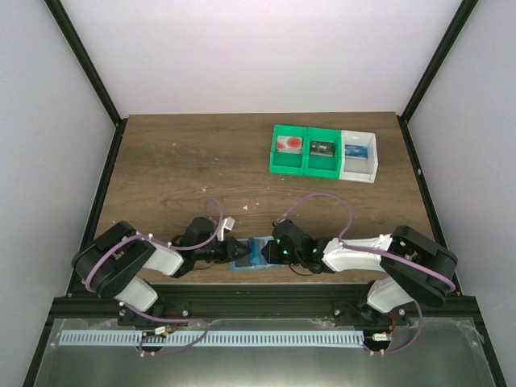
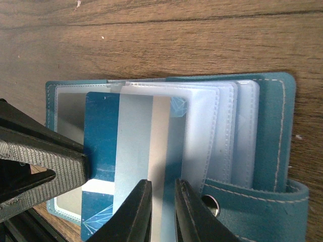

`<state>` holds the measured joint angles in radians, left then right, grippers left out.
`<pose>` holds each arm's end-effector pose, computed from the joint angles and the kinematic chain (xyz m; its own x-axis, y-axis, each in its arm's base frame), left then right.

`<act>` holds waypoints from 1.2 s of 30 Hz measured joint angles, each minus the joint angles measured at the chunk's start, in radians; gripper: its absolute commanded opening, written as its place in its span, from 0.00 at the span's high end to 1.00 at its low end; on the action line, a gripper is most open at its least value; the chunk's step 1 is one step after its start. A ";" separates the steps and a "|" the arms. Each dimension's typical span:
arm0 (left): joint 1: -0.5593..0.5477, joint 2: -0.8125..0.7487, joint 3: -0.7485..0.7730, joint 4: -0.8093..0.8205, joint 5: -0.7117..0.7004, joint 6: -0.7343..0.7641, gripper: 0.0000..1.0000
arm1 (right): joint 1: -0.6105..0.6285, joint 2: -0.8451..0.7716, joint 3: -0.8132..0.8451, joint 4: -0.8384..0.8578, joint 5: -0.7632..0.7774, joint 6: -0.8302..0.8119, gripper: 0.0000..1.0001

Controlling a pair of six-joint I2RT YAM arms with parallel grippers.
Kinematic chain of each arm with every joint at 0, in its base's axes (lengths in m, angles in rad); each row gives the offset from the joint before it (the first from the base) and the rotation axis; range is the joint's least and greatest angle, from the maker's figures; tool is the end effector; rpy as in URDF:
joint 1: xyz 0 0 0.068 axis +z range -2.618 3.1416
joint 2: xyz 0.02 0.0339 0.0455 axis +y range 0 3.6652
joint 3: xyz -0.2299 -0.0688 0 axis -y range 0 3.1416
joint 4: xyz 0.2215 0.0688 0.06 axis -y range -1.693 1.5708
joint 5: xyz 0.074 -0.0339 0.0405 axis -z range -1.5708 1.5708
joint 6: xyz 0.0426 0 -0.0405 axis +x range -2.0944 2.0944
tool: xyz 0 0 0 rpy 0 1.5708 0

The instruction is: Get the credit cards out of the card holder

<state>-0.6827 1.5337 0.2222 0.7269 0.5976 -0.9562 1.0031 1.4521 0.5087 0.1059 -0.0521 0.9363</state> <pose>0.1535 -0.1557 0.0843 -0.9704 -0.0814 -0.2272 0.1608 0.4836 -0.8604 0.1322 0.2115 0.1111 -0.9300 0.0375 -0.3656 -0.1885 0.8054 0.5620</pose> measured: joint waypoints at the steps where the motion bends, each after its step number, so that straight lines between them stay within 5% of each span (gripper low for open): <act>1: 0.001 0.000 0.000 0.002 0.005 0.004 1.00 | 0.000 0.000 0.000 0.000 0.000 0.000 0.84; 14: 0.090 -0.112 -0.083 -0.010 0.034 0.019 1.00 | 0.000 -0.013 0.001 -0.018 -0.001 0.000 0.83; 24: 0.100 -0.390 -0.055 -0.224 -0.103 0.135 1.00 | 0.000 -0.112 0.027 -0.128 -0.006 0.010 0.80; 36: 0.017 -0.749 -0.039 -0.301 -0.374 0.550 1.00 | -0.055 -0.254 0.185 -0.225 -0.002 0.186 0.69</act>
<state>-0.6655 0.7849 0.1833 0.4255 0.2234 -0.4057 0.9482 1.1976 0.6937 -0.1196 -0.0540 1.1221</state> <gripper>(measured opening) 0.019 0.278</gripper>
